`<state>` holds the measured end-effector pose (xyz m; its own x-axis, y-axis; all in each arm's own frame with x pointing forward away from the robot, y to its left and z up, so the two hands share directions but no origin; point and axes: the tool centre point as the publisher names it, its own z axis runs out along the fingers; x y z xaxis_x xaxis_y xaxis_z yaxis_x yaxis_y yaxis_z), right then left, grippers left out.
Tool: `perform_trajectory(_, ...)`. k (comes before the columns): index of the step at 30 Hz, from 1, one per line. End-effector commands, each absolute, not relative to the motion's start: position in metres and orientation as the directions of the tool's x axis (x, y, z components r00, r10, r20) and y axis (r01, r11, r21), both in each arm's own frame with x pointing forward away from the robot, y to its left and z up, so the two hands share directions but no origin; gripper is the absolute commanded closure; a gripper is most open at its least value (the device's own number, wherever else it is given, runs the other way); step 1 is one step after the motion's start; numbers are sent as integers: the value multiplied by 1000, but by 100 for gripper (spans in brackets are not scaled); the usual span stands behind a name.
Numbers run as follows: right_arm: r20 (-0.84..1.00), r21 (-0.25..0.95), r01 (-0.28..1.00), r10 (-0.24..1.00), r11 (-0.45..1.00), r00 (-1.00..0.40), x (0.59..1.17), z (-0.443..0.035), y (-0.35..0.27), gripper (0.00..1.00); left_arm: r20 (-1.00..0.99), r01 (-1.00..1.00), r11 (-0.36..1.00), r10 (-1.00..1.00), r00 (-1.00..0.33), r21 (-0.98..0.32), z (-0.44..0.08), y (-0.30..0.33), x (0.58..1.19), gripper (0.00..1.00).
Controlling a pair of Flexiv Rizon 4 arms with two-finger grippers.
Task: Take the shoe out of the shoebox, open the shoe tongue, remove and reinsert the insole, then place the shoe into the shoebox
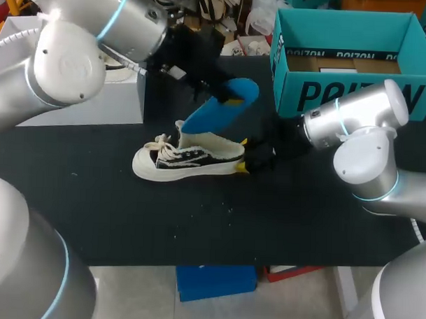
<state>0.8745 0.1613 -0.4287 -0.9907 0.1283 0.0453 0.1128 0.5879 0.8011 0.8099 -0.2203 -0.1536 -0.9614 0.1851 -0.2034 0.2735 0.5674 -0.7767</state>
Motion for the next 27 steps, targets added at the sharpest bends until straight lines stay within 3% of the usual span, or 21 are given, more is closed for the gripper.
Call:
perform_trajectory(1, 47, 799, 115, 130, 590, -990, 875, -428, 162, 100, -102, 199, 162, 469, -877, -966, -155, -210, 817, 100)
perform_trajectory(15, 47, 799, 115, 130, 590, -990, 875, -428, 162, 100, -74, 160, 152, 455, -888, -975, -155, -205, 817, 100)
perform_trajectory(22, 47, 799, 115, 130, 590, -990, 875, -428, 162, 100, 1, 40, 125, 312, -950, -991, -122, -200, 814, 100)
perform_trajectory(27, 47, 799, 115, 130, 590, -990, 875, -428, 162, 100, 32, 15, 178, 258, -966, -984, -103, -204, 810, 100)
